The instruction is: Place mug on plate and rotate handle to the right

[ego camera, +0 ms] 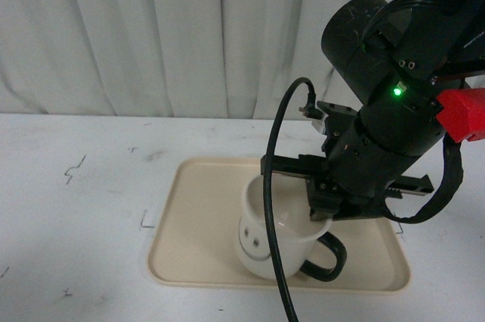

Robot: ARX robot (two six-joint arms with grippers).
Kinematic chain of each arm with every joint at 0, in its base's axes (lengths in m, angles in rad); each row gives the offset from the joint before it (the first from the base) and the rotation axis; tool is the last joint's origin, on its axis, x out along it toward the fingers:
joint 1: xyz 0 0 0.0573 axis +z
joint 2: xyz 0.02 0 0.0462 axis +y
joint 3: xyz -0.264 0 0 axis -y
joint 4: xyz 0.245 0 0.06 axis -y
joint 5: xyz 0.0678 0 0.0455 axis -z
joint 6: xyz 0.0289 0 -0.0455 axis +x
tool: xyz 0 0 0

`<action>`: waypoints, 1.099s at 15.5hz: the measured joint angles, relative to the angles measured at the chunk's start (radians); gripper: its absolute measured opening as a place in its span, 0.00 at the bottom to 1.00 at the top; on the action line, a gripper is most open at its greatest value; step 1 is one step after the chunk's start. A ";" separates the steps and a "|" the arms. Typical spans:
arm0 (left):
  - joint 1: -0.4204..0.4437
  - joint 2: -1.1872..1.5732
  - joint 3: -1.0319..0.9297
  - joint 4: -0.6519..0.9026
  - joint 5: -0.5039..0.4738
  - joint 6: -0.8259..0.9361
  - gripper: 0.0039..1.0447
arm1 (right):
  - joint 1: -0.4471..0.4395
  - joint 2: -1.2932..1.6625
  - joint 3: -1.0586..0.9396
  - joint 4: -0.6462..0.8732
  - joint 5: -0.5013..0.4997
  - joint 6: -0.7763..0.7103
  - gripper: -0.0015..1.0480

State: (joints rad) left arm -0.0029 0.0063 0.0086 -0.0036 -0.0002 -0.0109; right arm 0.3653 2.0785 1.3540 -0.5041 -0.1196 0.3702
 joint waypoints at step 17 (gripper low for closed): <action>0.000 0.000 0.000 0.000 0.000 0.000 0.94 | -0.038 0.113 0.264 -0.217 -0.001 -0.946 0.03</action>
State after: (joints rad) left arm -0.0029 0.0063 0.0086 -0.0036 -0.0002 -0.0109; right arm 0.3275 2.1910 1.6180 -0.7212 -0.1204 -0.5758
